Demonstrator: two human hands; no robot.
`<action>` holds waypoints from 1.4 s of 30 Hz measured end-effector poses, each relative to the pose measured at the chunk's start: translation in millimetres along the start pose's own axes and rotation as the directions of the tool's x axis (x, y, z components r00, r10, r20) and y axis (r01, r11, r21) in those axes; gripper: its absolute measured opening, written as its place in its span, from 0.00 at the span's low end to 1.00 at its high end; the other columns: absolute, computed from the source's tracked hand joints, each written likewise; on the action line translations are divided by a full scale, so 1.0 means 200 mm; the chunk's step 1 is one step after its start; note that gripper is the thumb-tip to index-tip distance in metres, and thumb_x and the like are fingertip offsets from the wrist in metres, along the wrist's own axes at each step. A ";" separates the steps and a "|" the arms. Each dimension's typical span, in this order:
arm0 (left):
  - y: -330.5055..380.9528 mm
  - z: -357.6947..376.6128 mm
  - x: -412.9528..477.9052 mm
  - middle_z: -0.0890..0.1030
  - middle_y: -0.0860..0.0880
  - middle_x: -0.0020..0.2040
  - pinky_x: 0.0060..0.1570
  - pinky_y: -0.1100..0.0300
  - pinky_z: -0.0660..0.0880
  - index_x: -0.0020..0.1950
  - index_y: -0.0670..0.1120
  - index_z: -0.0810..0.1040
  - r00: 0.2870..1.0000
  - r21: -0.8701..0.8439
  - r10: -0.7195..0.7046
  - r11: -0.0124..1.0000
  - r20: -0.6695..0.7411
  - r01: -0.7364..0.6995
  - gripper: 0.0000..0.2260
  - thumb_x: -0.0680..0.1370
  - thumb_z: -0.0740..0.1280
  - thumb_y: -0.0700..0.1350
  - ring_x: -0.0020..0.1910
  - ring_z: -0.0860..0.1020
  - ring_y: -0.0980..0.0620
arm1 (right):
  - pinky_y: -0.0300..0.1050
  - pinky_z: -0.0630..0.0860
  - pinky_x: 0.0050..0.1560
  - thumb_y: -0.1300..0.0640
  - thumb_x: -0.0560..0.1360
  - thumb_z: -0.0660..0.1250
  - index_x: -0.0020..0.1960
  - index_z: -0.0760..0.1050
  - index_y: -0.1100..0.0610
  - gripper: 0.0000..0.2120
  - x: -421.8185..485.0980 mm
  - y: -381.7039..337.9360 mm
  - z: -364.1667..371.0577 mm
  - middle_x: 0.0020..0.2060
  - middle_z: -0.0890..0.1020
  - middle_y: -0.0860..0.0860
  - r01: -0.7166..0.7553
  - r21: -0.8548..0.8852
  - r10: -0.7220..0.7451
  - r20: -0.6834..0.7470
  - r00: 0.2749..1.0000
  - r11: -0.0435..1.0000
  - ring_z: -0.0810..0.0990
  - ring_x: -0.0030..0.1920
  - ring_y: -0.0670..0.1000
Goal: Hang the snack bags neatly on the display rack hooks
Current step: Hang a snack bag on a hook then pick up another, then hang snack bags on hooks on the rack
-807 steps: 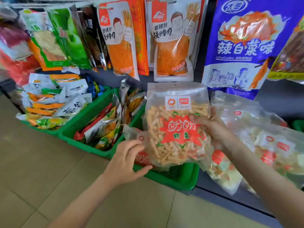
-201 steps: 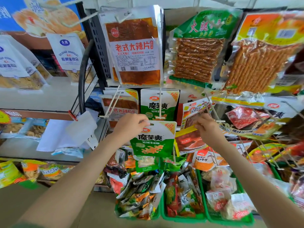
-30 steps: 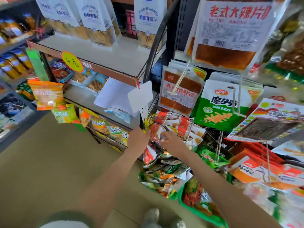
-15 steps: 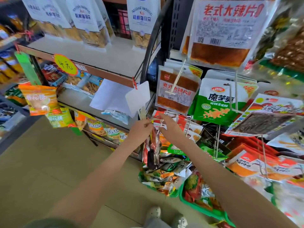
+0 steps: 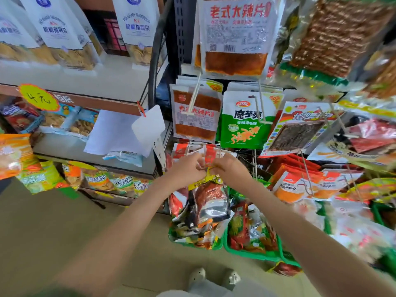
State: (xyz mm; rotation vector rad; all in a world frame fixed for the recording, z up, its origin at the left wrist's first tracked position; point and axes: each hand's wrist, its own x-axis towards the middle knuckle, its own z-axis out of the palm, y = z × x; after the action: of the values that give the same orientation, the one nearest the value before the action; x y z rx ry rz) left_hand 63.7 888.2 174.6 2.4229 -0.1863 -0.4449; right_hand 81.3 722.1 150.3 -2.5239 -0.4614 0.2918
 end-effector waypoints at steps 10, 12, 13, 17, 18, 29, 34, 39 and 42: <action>0.20 0.34 0.16 0.81 0.44 0.46 0.40 0.54 0.73 0.53 0.46 0.80 0.981 0.409 0.139 0.894 0.138 -0.184 0.09 0.79 0.60 0.42 0.47 0.80 0.42 | 0.29 0.68 0.41 0.60 0.78 0.61 0.55 0.77 0.59 0.09 -0.30 0.34 -0.13 0.45 0.77 0.50 -0.184 0.245 0.234 -0.195 0.953 0.952 0.75 0.45 0.49; 0.15 0.39 0.17 0.81 0.46 0.47 0.39 0.55 0.73 0.55 0.46 0.79 0.986 0.417 0.106 0.897 0.126 -0.149 0.10 0.80 0.59 0.42 0.45 0.79 0.44 | 0.38 0.69 0.44 0.61 0.79 0.57 0.58 0.75 0.58 0.11 -0.32 0.48 -0.10 0.50 0.78 0.54 -0.282 0.269 0.347 -0.237 0.907 0.921 0.76 0.48 0.51; 0.13 0.42 0.18 0.80 0.48 0.43 0.35 0.57 0.71 0.53 0.46 0.79 0.988 0.430 0.096 0.892 0.120 -0.138 0.09 0.80 0.59 0.41 0.40 0.77 0.46 | 0.40 0.69 0.44 0.62 0.79 0.56 0.59 0.74 0.59 0.12 -0.32 0.55 -0.08 0.52 0.78 0.57 -0.345 0.274 0.412 -0.240 0.879 0.898 0.76 0.49 0.53; 0.03 0.53 0.21 0.70 0.50 0.30 0.26 0.59 0.62 0.44 0.43 0.75 0.992 0.424 0.091 0.898 0.082 -0.117 0.10 0.81 0.57 0.43 0.31 0.72 0.47 | 0.43 0.69 0.41 0.66 0.78 0.55 0.68 0.65 0.59 0.18 -0.28 0.76 0.02 0.62 0.74 0.59 -0.522 0.235 0.559 -0.125 0.820 0.820 0.75 0.46 0.54; 0.01 0.56 0.23 0.72 0.49 0.31 0.26 0.59 0.63 0.43 0.43 0.74 0.992 0.427 0.089 0.897 0.085 -0.117 0.11 0.82 0.56 0.45 0.33 0.75 0.45 | 0.44 0.69 0.40 0.66 0.77 0.56 0.69 0.62 0.58 0.21 -0.26 0.81 0.05 0.63 0.72 0.59 -0.537 0.231 0.566 -0.084 0.820 0.811 0.74 0.45 0.54; -0.25 0.87 0.28 0.81 0.44 0.40 0.32 0.55 0.71 0.50 0.45 0.77 0.995 0.369 -0.085 0.924 -0.058 0.101 0.09 0.81 0.57 0.44 0.39 0.79 0.45 | 0.50 0.74 0.42 0.71 0.77 0.49 0.67 0.65 0.55 0.22 0.08 1.24 0.32 0.59 0.73 0.52 -0.506 0.427 0.536 0.057 0.842 0.749 0.75 0.49 0.57; -0.32 0.90 0.23 0.81 0.42 0.36 0.29 0.57 0.69 0.44 0.41 0.81 0.971 0.251 -0.084 0.958 -0.223 0.141 0.06 0.74 0.65 0.33 0.37 0.79 0.42 | 0.48 0.71 0.39 0.68 0.77 0.55 0.59 0.74 0.57 0.15 0.09 1.28 0.36 0.46 0.79 0.54 -0.535 0.336 0.555 0.042 0.831 0.775 0.75 0.40 0.55; -0.36 0.88 0.20 0.82 0.42 0.42 0.35 0.54 0.74 0.49 0.39 0.81 0.963 0.198 -0.073 0.972 -0.259 0.127 0.09 0.74 0.64 0.31 0.44 0.78 0.42 | 0.43 0.63 0.32 0.66 0.77 0.57 0.45 0.73 0.58 0.08 0.03 1.24 0.34 0.34 0.74 0.52 -0.479 0.234 0.494 -0.007 0.870 0.846 0.69 0.32 0.52; -0.40 0.83 0.14 0.81 0.43 0.40 0.35 0.56 0.69 0.46 0.39 0.80 0.954 0.192 -0.027 0.978 -0.298 0.087 0.05 0.76 0.65 0.35 0.42 0.77 0.43 | 0.46 0.66 0.31 0.67 0.76 0.58 0.44 0.73 0.59 0.08 -0.06 1.19 0.34 0.32 0.75 0.51 -0.424 0.230 0.445 -0.048 0.894 0.876 0.71 0.30 0.51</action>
State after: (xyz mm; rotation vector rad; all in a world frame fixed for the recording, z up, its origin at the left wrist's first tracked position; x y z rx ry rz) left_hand 31.7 845.2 -4.2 2.6654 -0.0319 -0.0874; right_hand 112.6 562.1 -37.1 -2.3885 0.1824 0.3587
